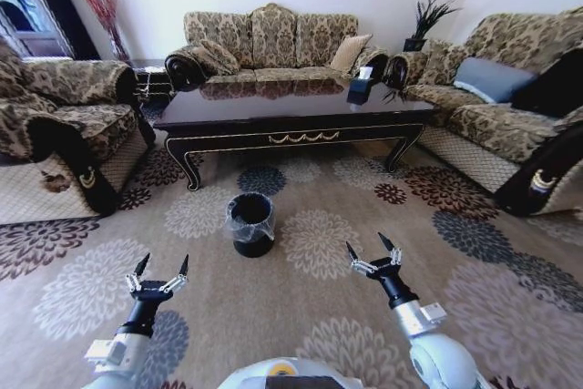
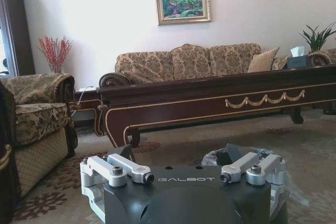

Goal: Move to the front of the table and pick up the trash from the floor, then place it into the trash bin.

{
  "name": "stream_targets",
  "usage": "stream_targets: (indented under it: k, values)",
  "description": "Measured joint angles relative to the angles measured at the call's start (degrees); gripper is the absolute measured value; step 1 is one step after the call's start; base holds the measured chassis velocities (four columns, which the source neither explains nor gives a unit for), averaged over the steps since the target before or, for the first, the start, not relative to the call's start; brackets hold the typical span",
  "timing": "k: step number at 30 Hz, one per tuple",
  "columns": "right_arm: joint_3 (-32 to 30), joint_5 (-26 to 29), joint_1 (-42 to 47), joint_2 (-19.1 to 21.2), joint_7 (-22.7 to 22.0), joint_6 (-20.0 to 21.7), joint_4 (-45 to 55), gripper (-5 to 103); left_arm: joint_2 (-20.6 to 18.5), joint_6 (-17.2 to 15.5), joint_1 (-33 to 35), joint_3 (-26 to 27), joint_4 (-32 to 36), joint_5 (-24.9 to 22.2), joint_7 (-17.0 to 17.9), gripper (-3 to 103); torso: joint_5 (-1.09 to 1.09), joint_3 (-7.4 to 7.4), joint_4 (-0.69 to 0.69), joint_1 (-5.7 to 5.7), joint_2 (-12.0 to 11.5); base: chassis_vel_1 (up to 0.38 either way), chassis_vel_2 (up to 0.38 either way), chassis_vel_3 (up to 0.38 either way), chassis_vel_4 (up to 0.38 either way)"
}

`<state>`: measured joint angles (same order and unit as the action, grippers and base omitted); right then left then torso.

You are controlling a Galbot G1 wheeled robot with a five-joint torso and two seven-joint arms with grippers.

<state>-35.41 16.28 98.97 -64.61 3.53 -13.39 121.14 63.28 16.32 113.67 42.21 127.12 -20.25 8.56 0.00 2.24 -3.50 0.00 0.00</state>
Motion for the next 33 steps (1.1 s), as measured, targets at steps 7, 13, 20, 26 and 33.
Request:
stream_targets:
  k: [7, 13, 20, 26, 33]
  values:
    - [0.0, 0.0, 0.0, 0.0, 0.0, 0.0, 0.0, 100, 0.0, 0.0, 0.0, 0.0, 0.0, 0.0, 0.0, 100, -0.01, 0.0, 0.0, 0.0, 0.0, 0.138, -0.142, -0.147, 0.138]
    - [0.0, 0.0, 0.0, 0.0, 0.0, 0.0, 0.0, 100, 0.0, -0.01, 0.0, 0.0, 0.0, 0.0, 0.01, 100, 0.0, 0.0, 0.0, 0.0, 0.0, 0.153, -0.166, -0.165, 0.173]
    - [0.0, 0.0, 0.0, 0.0, 0.0, 0.0, 0.0, 100, 0.0, -0.01, 0.0, 0.0, 0.0, 0.0, 0.01, 100, 0.01, 0.0, 0.0, 0.0, 0.0, 0.177, -0.176, -0.181, 0.187]
    - [0.0, 0.0, 0.0, 0.0, 0.0, 0.0, 0.0, 100, 0.0, 0.0, 0.0, 0.0, 0.0, 0.0, 0.01, 100, -0.01, 0.0, 0.0, 0.0, 0.0, 0.162, -0.187, -0.172, 0.172]
    - [0.0, 0.0, 0.0, 0.0, -0.01, 0.0, 0.0, 100, 0.0, 0.0, 0.0, 0.0, 0.0, 0.0, 0.01, 100, 0.01, 0.0, -0.01, 0.0, 0.0, 0.159, -0.162, -0.172, 0.165]
